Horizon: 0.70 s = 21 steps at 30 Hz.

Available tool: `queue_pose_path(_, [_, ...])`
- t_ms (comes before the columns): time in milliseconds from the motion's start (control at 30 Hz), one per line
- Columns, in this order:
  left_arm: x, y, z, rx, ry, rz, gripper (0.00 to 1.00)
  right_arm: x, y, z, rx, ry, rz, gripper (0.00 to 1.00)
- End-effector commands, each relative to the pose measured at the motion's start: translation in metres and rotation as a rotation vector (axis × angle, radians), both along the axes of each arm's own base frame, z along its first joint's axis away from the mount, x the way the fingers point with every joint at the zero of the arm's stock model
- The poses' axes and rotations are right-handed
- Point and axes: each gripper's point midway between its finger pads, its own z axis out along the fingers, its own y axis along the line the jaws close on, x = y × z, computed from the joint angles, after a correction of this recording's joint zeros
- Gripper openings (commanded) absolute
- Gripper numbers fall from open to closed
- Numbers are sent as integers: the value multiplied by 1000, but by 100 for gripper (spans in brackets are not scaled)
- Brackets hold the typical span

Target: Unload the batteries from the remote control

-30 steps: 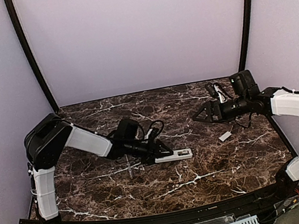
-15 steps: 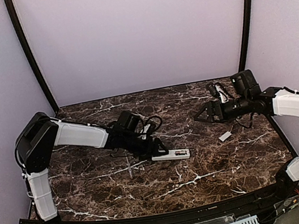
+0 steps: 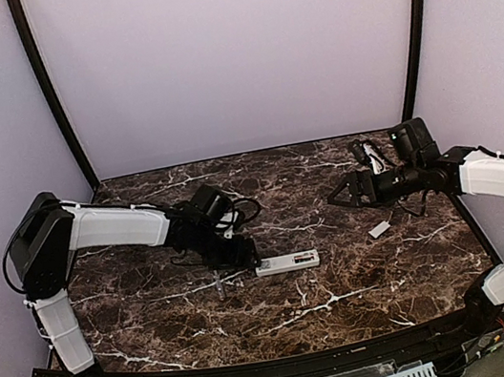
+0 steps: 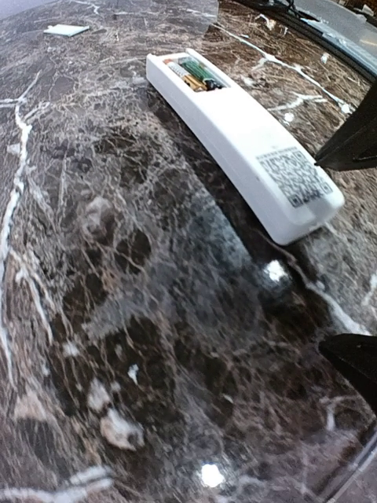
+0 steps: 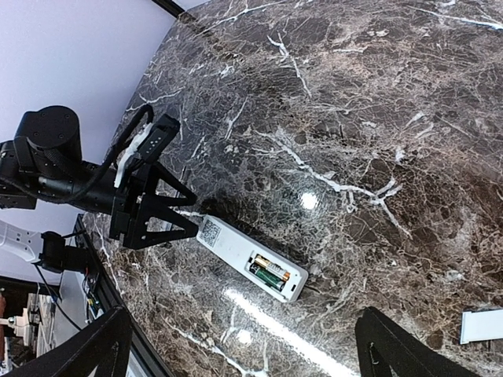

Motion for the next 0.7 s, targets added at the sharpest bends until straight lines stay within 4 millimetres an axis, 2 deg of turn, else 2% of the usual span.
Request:
queue_pose_path(0, [-14,33,12,123,-31,29,72,2,-3,-1,-11,-11,-11,99])
queue_pose_path(267, [-23,69,22,226,-60,110,70,1,-2,-5,2,1,-10,99])
queue_pose_path(333, [-18,79,21,275,-85,137,67,0,-1,-6,7,6,-9,99])
queue_pose_path(533, [-2,88,26,364,-129,187,59,-4,-1,-5,23,14,-7,99])
queue_pose_path(667, [9,90,25,414,-143,207,47,-9,-4,-4,25,12,-15,99])
